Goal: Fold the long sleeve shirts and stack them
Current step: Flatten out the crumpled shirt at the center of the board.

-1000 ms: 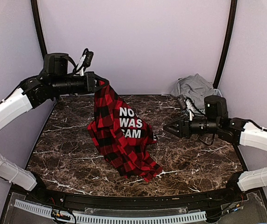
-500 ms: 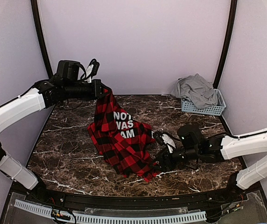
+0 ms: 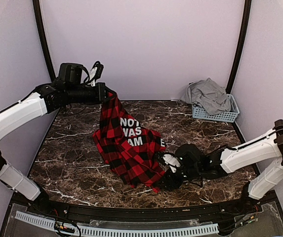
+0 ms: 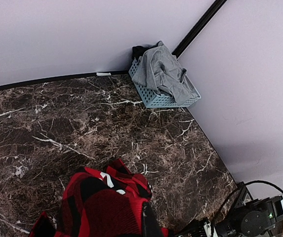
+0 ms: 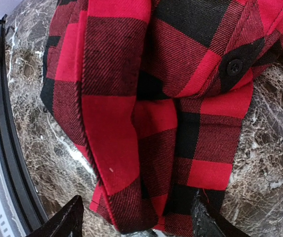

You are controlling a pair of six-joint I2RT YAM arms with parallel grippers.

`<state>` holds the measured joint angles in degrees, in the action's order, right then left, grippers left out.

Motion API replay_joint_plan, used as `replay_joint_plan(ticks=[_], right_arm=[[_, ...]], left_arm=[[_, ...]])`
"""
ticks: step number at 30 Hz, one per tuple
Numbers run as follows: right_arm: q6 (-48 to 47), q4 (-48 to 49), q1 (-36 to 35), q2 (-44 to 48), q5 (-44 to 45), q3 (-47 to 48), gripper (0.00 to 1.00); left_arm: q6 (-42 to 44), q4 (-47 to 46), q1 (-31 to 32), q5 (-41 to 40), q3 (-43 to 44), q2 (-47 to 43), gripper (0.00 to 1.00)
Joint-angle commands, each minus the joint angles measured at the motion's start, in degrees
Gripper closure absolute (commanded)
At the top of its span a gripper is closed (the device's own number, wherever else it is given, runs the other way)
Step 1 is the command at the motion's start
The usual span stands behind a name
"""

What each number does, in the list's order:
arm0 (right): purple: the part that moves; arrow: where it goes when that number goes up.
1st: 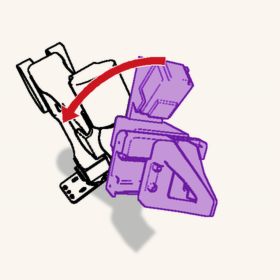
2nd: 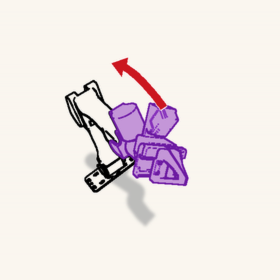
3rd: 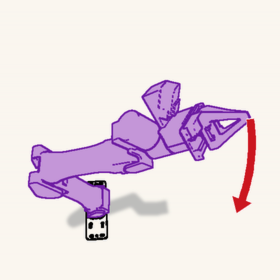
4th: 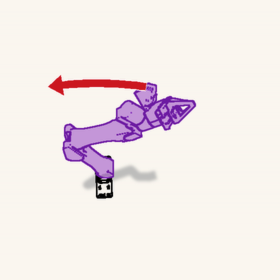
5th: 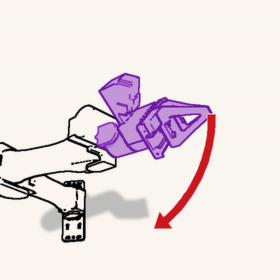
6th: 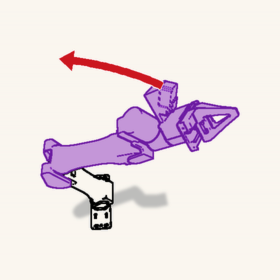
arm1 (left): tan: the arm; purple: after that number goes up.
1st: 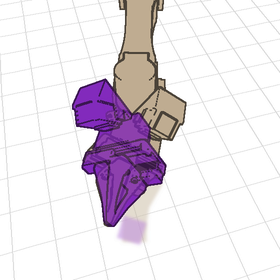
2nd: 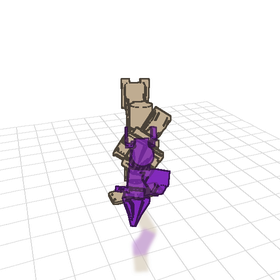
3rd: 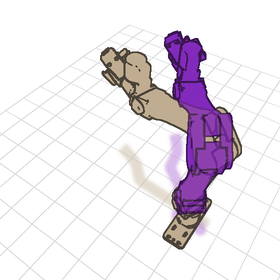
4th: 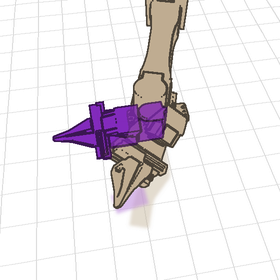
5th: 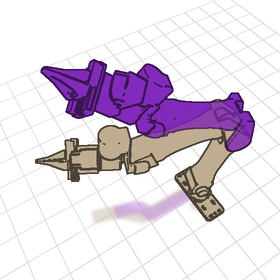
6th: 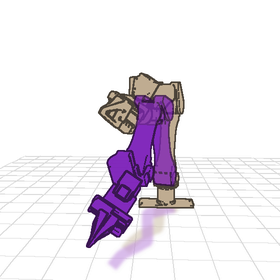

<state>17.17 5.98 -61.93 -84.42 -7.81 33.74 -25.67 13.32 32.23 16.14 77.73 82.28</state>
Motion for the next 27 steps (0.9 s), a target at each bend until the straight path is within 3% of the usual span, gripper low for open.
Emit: replay_joint_plan(ticks=[1, 8, 15, 18, 21, 27], right_arm=[[-1.6, 1.4, -0.5, -1.8, 2.3, 2.0, 0.32], [-3.1, 1.4, -0.6, -4.0, 3.5, 4.3, 0.51], [-3.8, -1.9, -0.4, -1.6, 5.7, 4.7, 0.99], [-3.9, -6.5, -0.3, 2.7, 7.6, 5.1, 1.00], [-3.9, -17.1, -0.1, 8.5, 13.6, 9.1, 1.00], [-6.5, -41.0, 0.2, 19.7, 32.7, 27.7, 1.00]], left_arm=[[1.0, -1.6, -0.6, 1.2, 1.5, -2.1, 1.00], [1.2, -1.6, -1.0, 1.5, 1.1, -2.4, 1.00], [1.7, -0.9, -1.8, 1.0, 0.6, -3.1, 1.00], [2.4, -0.2, -3.0, 0.3, 0.4, -4.2, 1.00], [3.1, 1.3, -5.0, -1.1, -0.1, -5.8, 1.00], [5.4, 3.1, -7.2, -3.2, -2.1, -13.3, 1.00]])
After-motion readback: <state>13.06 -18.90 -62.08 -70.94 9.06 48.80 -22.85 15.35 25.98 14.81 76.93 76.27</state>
